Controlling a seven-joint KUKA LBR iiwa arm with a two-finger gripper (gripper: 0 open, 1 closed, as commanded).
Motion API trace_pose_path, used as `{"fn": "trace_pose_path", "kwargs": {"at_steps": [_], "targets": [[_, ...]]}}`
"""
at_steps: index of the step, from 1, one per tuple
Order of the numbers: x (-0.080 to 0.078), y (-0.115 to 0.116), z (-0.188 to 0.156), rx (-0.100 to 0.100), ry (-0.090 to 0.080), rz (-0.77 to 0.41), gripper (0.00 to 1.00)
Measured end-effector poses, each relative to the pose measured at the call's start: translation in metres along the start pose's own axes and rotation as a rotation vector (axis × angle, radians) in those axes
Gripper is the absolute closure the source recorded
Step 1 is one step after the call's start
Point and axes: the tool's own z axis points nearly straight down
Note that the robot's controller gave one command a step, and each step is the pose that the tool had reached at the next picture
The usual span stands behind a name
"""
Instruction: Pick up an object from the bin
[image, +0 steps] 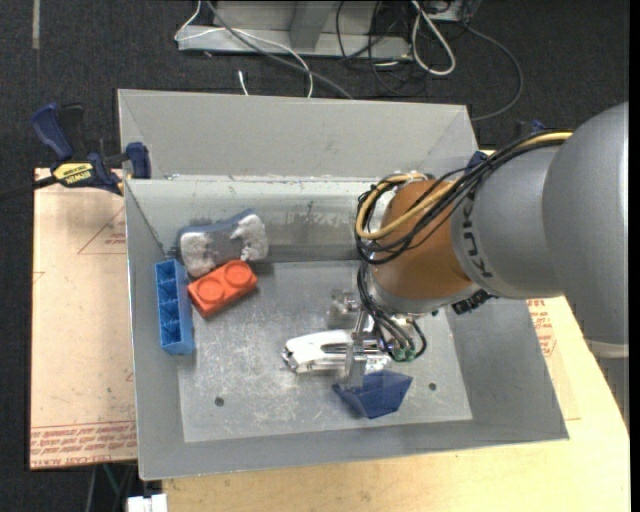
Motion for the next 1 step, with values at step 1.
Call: {"fn": "trace_pose_path", "kwargs": {"at_steps": [1], "targets": [[0.0042,-0.0082,0.0008,-0.002,0.007,-0.001,1.00]]}}
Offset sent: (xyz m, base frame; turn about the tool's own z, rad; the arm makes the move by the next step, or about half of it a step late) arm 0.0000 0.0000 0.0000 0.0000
